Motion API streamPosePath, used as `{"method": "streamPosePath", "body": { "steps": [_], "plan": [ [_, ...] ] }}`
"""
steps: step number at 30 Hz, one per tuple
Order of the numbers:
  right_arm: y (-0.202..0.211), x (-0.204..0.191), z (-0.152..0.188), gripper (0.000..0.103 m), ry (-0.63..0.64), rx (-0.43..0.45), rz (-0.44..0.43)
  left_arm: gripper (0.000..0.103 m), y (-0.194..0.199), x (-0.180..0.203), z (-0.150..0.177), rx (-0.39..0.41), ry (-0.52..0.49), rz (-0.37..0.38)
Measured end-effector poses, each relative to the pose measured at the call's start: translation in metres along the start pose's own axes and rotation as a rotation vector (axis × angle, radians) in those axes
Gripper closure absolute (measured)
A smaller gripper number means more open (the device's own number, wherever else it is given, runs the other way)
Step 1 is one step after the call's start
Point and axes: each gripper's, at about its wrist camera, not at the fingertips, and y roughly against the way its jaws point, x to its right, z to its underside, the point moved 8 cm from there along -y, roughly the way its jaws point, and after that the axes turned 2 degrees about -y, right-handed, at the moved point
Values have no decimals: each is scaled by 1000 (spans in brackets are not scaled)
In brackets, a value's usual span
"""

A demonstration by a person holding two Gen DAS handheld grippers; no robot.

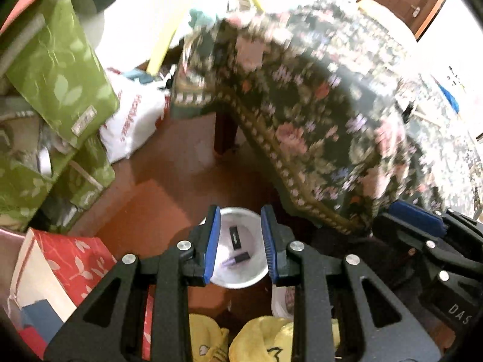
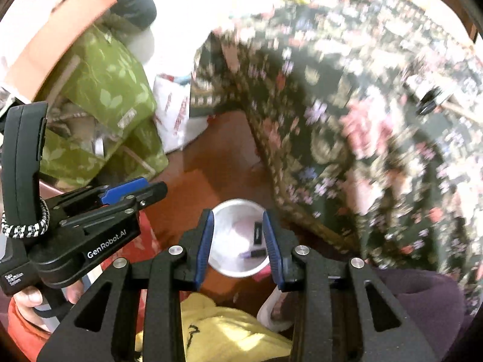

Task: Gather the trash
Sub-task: 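Open the left gripper over the white bin while the right gripper also releases its item, then return to the bed and grasp the black marker with the left gripper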

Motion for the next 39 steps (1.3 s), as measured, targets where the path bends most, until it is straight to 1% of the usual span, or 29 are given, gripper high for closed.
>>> {"method": "streamPosePath", "body": {
  "steps": [7, 11, 13, 16, 18, 19, 21, 23, 26, 28, 31, 37, 39],
  "plan": [
    [52, 18, -25, 72, 4, 175, 67, 77, 33, 30, -25, 93, -17, 28],
    [84, 41, -39, 72, -15, 260, 105, 77, 50, 62, -43, 154, -49, 61],
    [96, 55, -44, 72, -33, 289, 124, 77, 55, 77, -52, 177, -70, 70],
    [112, 80, -52, 69, -60, 327, 162, 71, 62, 107, -68, 216, -105, 93],
    [120, 100, -58, 60, -80, 352, 193, 68, 64, 124, -77, 237, -127, 101],
    [123, 108, -59, 59, -92, 363, 206, 67, 64, 132, -81, 246, -140, 105],
    [130, 127, -62, 57, -118, 378, 233, 59, 61, 151, -90, 257, -170, 110],
    [133, 149, -63, 57, -152, 381, 257, 55, 55, 169, -99, 260, -191, 116],
    [131, 181, -62, 57, -206, 365, 264, 55, 41, 190, -108, 244, -214, 131],
    [126, 207, -58, 57, -249, 340, 271, 55, 29, 205, -112, 225, -225, 143],
    [118, 235, -52, 57, -295, 302, 269, 55, 6, 228, -118, 194, -249, 161],
    [102, 274, -47, 57, -318, 241, 289, 55, -31, 259, -121, 140, -283, 190],
    [93, 282, -48, 57, -335, 227, 256, 55, -46, 268, -123, 127, -295, 192]
  ]
}}
